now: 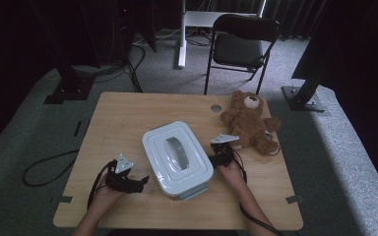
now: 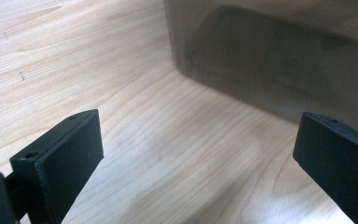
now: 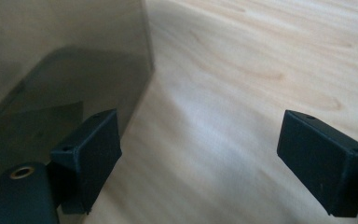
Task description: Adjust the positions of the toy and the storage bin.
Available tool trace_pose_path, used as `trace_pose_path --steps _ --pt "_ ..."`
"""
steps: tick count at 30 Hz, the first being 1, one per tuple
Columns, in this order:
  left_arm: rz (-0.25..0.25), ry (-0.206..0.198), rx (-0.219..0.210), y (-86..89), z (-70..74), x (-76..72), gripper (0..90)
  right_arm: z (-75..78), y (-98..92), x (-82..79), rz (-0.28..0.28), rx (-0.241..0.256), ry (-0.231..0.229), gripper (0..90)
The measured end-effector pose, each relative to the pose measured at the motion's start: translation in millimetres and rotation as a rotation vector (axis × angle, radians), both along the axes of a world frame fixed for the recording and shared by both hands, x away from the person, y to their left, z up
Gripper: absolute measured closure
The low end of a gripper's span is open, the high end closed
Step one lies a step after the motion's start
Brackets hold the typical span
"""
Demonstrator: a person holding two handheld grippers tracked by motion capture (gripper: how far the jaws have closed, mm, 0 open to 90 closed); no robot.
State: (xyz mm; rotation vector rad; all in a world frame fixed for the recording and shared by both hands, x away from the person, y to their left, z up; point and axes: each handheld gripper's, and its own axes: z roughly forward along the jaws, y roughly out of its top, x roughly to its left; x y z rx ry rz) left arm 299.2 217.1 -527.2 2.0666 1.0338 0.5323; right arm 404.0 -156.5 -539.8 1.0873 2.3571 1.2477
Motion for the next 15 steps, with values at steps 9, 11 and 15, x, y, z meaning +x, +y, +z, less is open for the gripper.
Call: trace_pose_path --steps 9,11,15 --pt "0.064 0.072 -0.058 27.8 -6.4 -8.2 2.2 -5.9 -23.1 -31.1 -0.006 -0.029 -0.044 12.5" --pt "0.081 0.072 -0.058 33.2 -6.2 -9.8 2.2 -6.8 -32.9 -39.1 -0.012 -0.029 -0.043 12.5" --pt "0.098 0.084 -0.053 43.5 -1.4 -14.6 2.2 -10.5 -55.2 -57.2 -0.056 -0.040 -0.041 12.4"
